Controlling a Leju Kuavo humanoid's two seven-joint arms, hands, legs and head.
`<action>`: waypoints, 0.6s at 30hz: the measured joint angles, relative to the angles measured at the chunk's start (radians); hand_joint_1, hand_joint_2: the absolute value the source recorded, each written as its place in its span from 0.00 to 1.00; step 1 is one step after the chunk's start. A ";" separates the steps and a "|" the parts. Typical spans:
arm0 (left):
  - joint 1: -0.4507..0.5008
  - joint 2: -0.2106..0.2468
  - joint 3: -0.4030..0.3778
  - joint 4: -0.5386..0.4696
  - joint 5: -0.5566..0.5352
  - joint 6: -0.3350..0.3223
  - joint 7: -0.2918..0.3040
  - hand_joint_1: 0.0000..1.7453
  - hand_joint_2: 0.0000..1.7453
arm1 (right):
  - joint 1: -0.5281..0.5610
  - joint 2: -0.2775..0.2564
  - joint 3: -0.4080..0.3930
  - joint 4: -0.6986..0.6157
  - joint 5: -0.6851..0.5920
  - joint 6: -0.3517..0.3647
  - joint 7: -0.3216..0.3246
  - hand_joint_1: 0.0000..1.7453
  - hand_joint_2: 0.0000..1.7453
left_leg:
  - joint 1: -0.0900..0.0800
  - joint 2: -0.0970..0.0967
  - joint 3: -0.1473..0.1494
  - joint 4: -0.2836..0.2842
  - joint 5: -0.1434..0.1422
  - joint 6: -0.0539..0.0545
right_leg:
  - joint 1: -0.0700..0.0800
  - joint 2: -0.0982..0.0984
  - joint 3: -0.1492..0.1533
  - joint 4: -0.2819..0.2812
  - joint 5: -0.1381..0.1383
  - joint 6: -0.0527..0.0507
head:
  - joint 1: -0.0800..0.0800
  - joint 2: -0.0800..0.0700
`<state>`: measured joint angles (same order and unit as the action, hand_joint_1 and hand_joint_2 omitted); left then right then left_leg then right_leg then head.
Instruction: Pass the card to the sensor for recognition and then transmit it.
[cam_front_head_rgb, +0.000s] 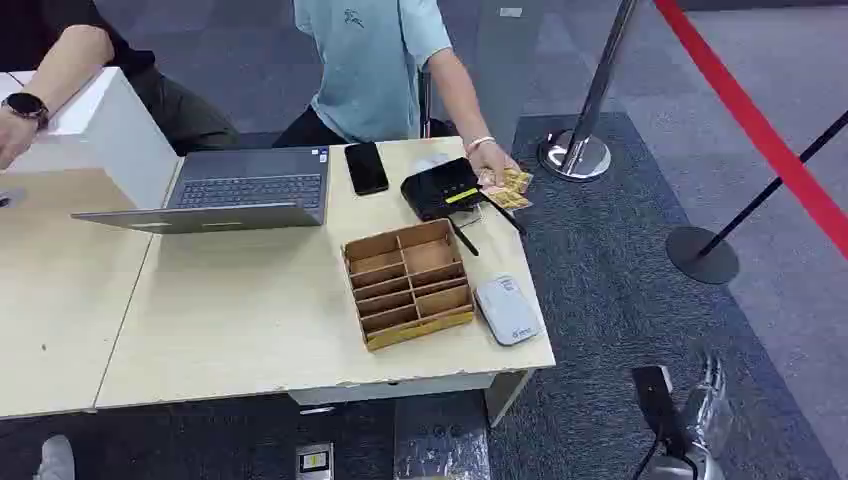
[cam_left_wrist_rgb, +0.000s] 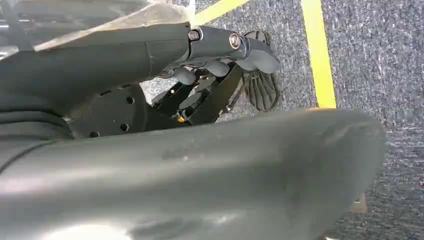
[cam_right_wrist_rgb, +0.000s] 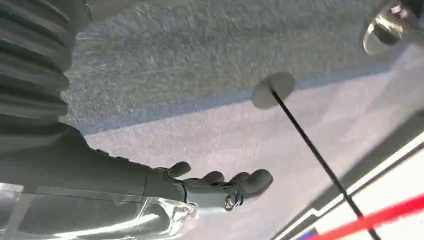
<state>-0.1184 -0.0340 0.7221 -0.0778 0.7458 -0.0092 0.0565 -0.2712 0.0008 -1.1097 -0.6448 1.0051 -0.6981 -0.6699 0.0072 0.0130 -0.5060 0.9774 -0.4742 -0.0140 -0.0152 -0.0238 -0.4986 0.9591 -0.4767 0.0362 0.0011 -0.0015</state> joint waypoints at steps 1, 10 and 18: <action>0.001 0.000 0.000 0.000 -0.001 0.000 0.000 0.00 0.00 | -0.002 0.005 0.001 -0.015 -0.010 0.000 0.000 0.00 1.00 | 0.000 0.000 0.000 0.000 0.000 0.000 | 0.000 0.000 0.000 0.000 0.000 0.000 | 0.000 0.000; 0.003 0.000 -0.003 -0.005 -0.011 0.000 0.018 0.00 0.00 | 0.015 0.046 0.110 -0.197 -0.155 0.000 0.106 0.00 1.00 | 0.000 0.000 0.000 0.000 0.000 0.000 | 0.000 0.000 0.000 0.000 0.000 0.000 | 0.000 0.000; 0.007 0.004 -0.017 -0.013 -0.027 0.000 0.038 0.00 0.00 | 0.049 0.065 0.317 -0.392 -0.140 0.000 0.246 0.00 1.00 | 0.000 0.000 0.000 0.000 0.000 0.000 | 0.000 0.000 0.001 0.001 0.000 0.000 | 0.000 0.000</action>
<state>-0.1109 -0.0301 0.7050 -0.0912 0.7183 -0.0092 0.0950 -0.2220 0.0656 -0.7924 -1.0371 0.8652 -0.6981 -0.4242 0.0072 0.0128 -0.5058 0.9774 -0.4741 -0.0141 -0.0151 -0.0238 -0.4981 0.9596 -0.4767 0.0362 0.0011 -0.0015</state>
